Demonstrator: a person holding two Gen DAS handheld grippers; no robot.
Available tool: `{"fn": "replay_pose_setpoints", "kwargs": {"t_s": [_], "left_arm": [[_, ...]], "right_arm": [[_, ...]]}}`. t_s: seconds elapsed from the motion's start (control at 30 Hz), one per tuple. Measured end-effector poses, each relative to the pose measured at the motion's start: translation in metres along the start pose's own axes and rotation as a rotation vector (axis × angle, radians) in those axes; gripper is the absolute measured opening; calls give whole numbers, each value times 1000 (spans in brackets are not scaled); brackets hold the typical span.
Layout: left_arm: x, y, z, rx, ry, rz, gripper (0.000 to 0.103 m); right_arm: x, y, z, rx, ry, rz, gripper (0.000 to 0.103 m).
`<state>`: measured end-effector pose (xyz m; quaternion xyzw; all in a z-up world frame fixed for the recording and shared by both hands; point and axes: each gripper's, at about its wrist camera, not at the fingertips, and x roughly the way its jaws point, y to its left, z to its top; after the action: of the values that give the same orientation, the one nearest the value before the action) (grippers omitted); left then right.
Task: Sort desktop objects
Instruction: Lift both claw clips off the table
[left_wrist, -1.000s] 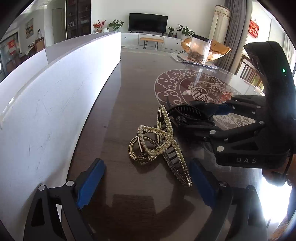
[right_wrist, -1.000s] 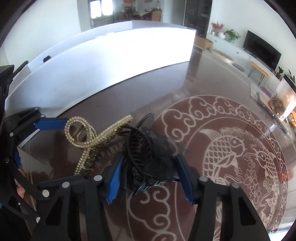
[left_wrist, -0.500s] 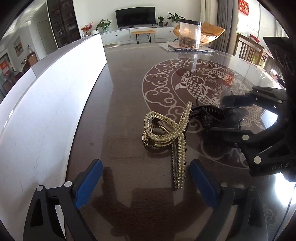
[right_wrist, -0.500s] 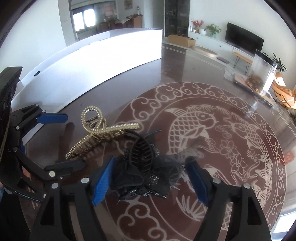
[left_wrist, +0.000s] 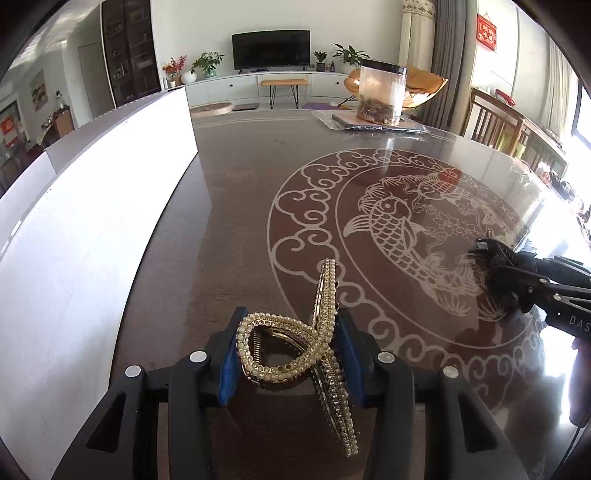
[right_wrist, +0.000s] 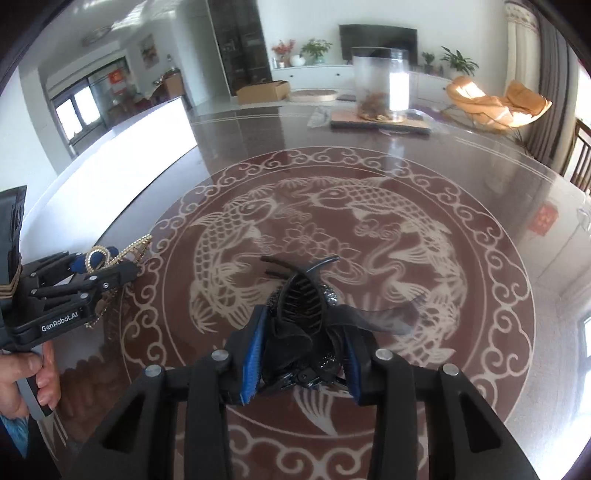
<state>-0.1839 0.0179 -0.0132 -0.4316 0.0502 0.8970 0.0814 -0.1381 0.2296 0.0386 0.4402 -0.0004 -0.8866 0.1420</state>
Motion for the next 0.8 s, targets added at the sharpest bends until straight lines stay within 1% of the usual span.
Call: {"fn": "replay_pose_setpoints", "kwargs": {"t_s": [0.1,0.17,0.2,0.23,0.27,0.3,0.37,0.4,0.5,0.8], "left_arm": [[-11,-9,-13,14,-2,4,47],[-16,-12,-19,11,0,14,49],[-18,-13,-21,5,1,20,50],[-18,-12,-22,-2,4,28,52],[-17,-11,-22,-9,7,47,60],[-16,-9,-21,-23,13,63,68],[-13,-3,-22,-57,27,49,72],[-13,-1,-23,-64,28,42,73],[-13,-2,-24,-58,28,50,74],[-14,0,-25,-61,27,45,74]], "right_arm": [[-18,-6,-22,-31,-14,-30,39],[-29,-3,-36,-63,-22,-69,43],[-33,-2,-41,-67,-23,-80,55],[-33,-1,-43,-67,-15,-85,82],[-30,0,-45,-69,2,-96,93],[-28,1,-45,-77,14,-110,96],[-25,3,-46,-85,34,-113,97],[-26,2,-47,-77,35,-111,99],[-27,0,-48,-65,42,-122,103],[-27,1,-47,-64,42,-123,103]]}}
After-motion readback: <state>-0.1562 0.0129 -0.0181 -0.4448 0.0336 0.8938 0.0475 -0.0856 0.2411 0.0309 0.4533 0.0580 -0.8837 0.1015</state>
